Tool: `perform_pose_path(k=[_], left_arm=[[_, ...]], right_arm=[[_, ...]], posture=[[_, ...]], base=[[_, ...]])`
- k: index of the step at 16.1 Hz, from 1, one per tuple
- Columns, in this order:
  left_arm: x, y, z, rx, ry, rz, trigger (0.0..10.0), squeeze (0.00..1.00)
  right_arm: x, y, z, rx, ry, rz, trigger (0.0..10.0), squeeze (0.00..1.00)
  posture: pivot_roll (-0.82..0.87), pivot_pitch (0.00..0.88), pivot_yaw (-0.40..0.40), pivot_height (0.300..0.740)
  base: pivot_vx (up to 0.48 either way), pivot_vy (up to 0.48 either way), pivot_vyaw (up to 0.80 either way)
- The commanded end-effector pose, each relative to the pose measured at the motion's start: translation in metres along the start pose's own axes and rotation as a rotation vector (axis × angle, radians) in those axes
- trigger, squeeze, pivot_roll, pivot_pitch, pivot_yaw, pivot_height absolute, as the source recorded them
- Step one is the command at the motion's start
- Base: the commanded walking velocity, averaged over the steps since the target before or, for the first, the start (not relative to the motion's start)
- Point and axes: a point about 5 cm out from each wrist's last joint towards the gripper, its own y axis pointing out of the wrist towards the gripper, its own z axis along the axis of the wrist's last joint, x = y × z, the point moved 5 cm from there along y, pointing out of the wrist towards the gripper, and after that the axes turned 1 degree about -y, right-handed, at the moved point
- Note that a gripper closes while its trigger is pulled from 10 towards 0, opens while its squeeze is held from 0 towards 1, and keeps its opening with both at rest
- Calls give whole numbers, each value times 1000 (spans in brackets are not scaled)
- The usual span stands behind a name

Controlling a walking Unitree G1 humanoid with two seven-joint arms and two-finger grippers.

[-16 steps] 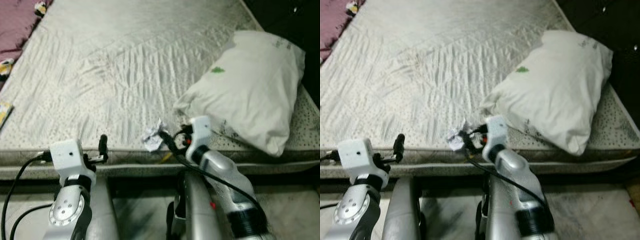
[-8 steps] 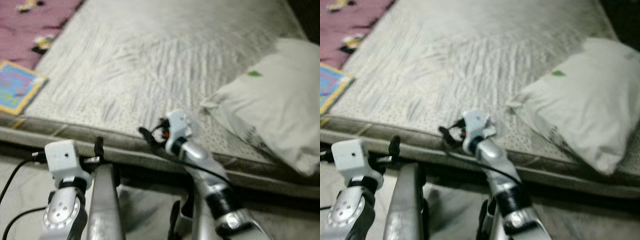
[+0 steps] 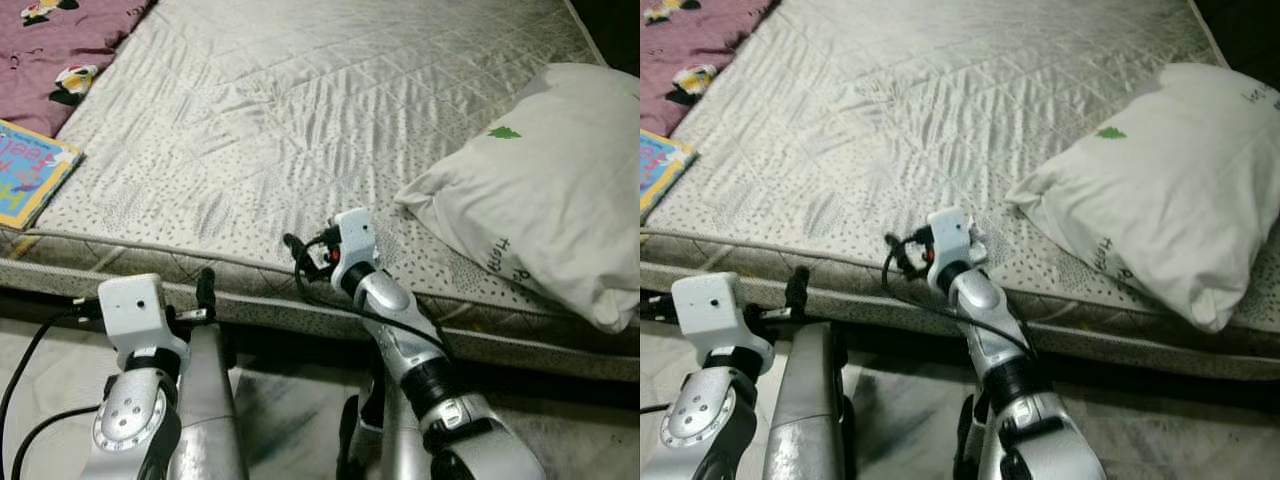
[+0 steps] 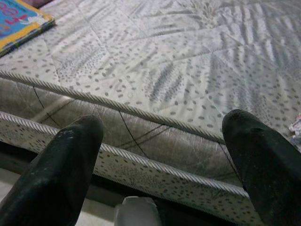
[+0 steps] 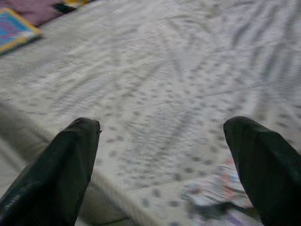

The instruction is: Clean up the room

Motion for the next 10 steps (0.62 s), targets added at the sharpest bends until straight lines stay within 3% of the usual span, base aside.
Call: perform_pose_path(k=[1,8,10], left_arm=[[0,-1,0,-5,10,7,10000,0],[4,-1,1,-5,5,-2,10000,0],[5,2,1,-7,5,-9,10000,0]], right_arm=[[7,1,-1,0,-3,-43,10000,0],[11,15,7,27,-38,-127,10000,0],[16,20,6,-6,-106,-174,10000,0]], posture=[[190,178,-77,513],[188,196,-79,483],[178,196,-72,483]], base=[[0,0,0],[0,0,0],[0,0,0]])
